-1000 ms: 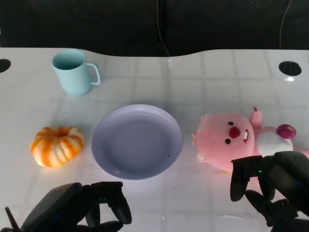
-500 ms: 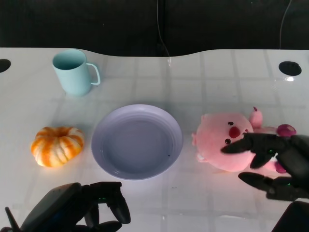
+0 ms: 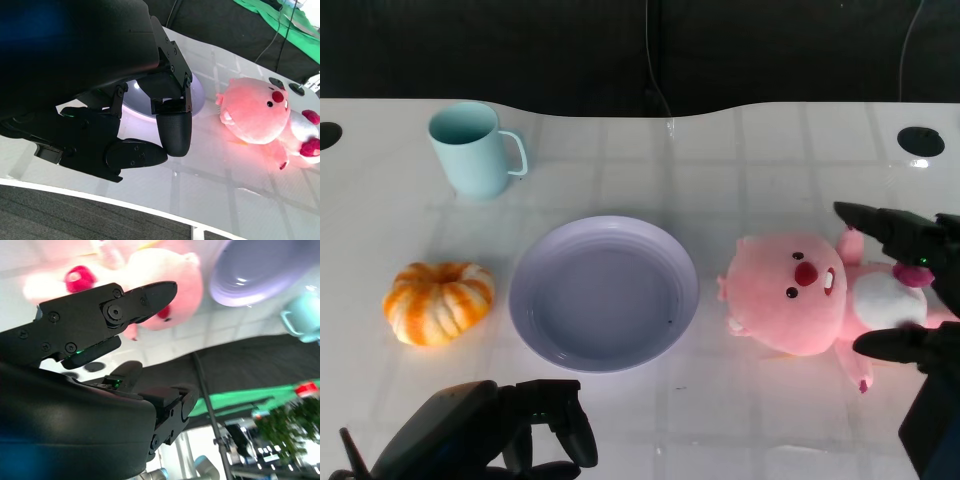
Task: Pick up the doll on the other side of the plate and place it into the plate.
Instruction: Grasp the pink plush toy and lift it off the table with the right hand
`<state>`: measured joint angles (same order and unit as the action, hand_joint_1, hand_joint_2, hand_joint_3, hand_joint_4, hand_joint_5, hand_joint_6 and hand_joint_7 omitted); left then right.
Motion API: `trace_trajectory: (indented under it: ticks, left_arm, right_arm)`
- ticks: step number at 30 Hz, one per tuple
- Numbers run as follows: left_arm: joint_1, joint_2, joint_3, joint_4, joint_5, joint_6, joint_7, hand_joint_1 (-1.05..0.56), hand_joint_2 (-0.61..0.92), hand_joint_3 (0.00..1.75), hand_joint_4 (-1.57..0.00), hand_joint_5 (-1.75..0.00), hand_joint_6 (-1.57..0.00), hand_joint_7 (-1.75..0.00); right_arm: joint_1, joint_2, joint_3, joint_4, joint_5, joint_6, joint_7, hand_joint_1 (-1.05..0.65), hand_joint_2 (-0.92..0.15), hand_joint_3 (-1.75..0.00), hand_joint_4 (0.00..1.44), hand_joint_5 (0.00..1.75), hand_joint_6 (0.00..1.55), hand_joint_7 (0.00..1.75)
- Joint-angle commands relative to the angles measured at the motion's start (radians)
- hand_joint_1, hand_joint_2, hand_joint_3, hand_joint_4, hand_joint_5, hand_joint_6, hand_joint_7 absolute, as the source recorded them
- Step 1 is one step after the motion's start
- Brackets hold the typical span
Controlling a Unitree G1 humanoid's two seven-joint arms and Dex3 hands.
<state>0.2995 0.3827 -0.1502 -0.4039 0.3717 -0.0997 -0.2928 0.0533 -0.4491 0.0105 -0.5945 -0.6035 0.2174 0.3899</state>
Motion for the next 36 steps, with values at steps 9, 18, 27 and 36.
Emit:
trace_trajectory:
  ticks: [9, 18, 27, 36]
  left_arm:
    - [0.01, 0.01, 0.01, -0.008, 0.007, 0.003, 0.004, -0.27, 0.9, 0.35, -0.64, -1.63, -0.67, -1.24]
    - [0.018, 0.011, 0.01, -0.01, 0.013, -0.008, 0.008, -0.28, 0.92, 0.34, -0.64, -1.66, -0.67, -1.26]
    - [0.024, 0.007, 0.007, -0.033, 0.017, 0.007, 0.001, -0.28, 0.92, 0.34, -0.63, -1.65, -0.66, -1.27]
    - [0.029, 0.004, 0.004, -0.04, 0.022, 0.004, 0.005, -0.28, 0.92, 0.36, -0.65, -1.64, -0.66, -1.27]
  right_arm:
    - [-0.136, -0.121, 0.078, 0.08, -0.106, 0.121, 0.186, -0.7, -0.85, 0.0, 0.01, 0.51, 0.14, 0.0]
    - [-0.221, -0.116, 0.169, 0.312, -0.141, 0.057, 0.132, -0.71, -0.85, 0.0, 0.11, 0.39, 0.19, 0.01]
    - [-0.338, -0.083, 0.277, 0.566, -0.178, 0.041, 0.094, -0.72, -0.89, -0.01, 0.13, 0.33, 0.18, 0.0]
    - [-0.474, -0.015, 0.368, 0.881, -0.174, 0.018, 0.036, -0.71, -0.92, 0.0, 0.19, 0.19, 0.19, 0.01]
